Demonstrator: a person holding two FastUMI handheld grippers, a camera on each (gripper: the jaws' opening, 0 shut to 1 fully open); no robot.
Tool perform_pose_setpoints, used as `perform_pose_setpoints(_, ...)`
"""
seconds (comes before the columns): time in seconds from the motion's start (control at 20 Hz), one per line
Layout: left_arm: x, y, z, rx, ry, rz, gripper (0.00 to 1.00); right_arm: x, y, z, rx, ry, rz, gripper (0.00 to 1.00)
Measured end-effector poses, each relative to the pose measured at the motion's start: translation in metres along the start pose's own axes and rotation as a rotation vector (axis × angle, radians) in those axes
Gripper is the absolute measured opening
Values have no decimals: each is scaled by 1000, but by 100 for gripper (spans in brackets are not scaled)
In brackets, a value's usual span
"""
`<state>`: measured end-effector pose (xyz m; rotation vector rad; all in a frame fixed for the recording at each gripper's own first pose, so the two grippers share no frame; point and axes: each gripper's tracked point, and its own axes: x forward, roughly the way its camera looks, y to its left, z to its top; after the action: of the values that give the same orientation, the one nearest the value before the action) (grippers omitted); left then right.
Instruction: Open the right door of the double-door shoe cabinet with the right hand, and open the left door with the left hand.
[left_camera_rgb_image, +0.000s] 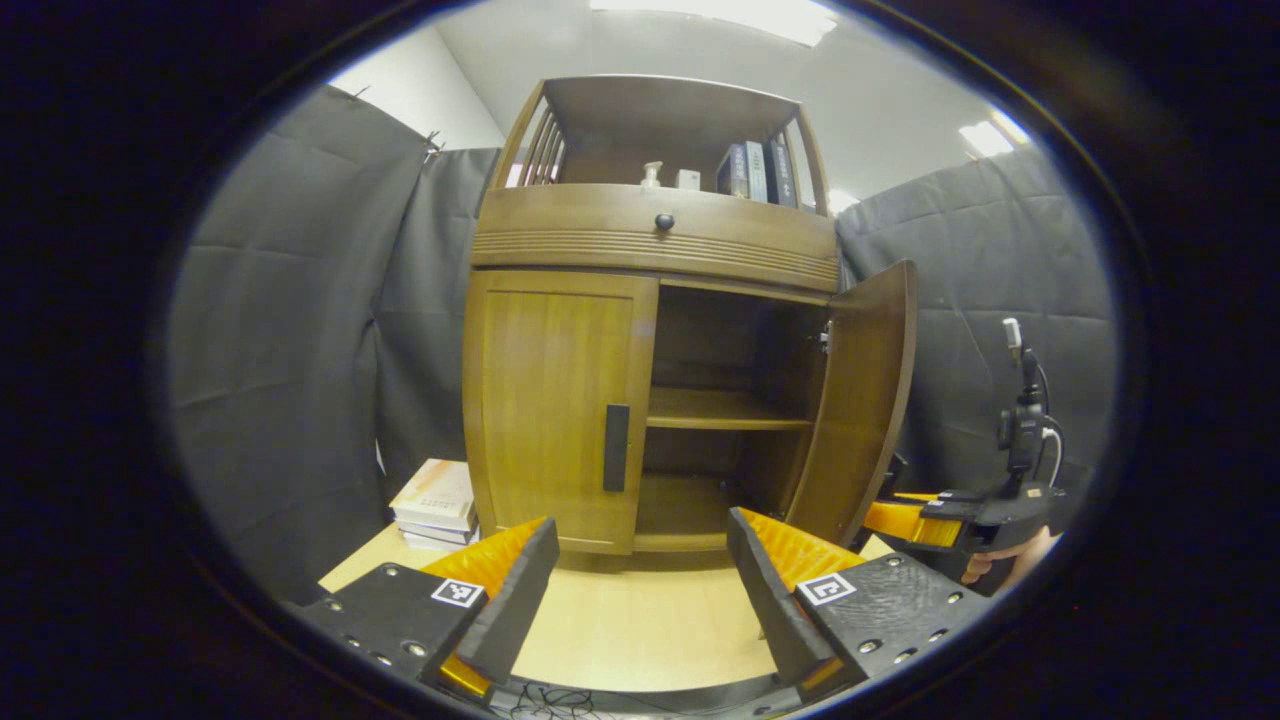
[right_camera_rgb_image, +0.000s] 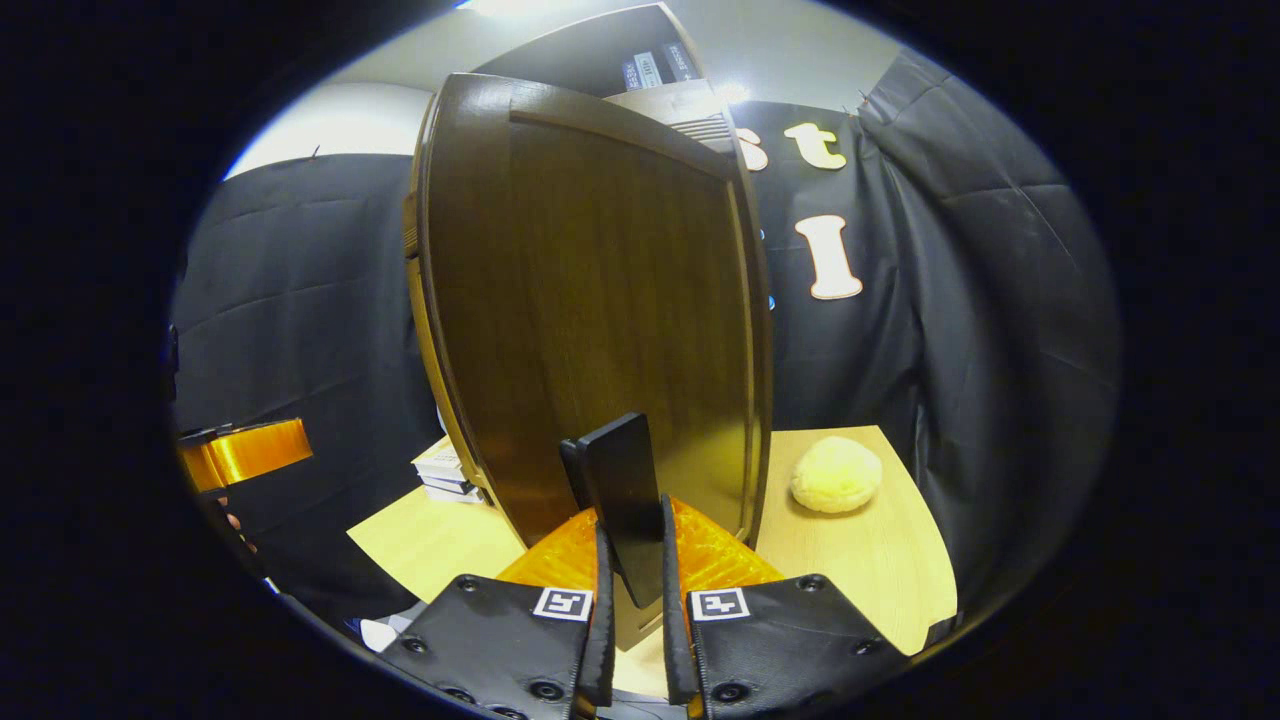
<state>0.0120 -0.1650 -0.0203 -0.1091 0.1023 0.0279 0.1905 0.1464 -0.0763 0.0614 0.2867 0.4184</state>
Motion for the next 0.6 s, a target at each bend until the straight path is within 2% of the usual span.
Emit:
perform_pose_setpoints(0.3,-7,-28,-4,-1,9,29,98,3,-8,5,-1,-10,-11,22)
perform_pose_setpoints(0.55,-16,-42,1,30,4,45,98,3,-14,7,43,-32,-46,18)
perform_pose_setpoints(0.6,-18,-43,2,31,1,49,98,3,-18,8,56,-36,-59,20)
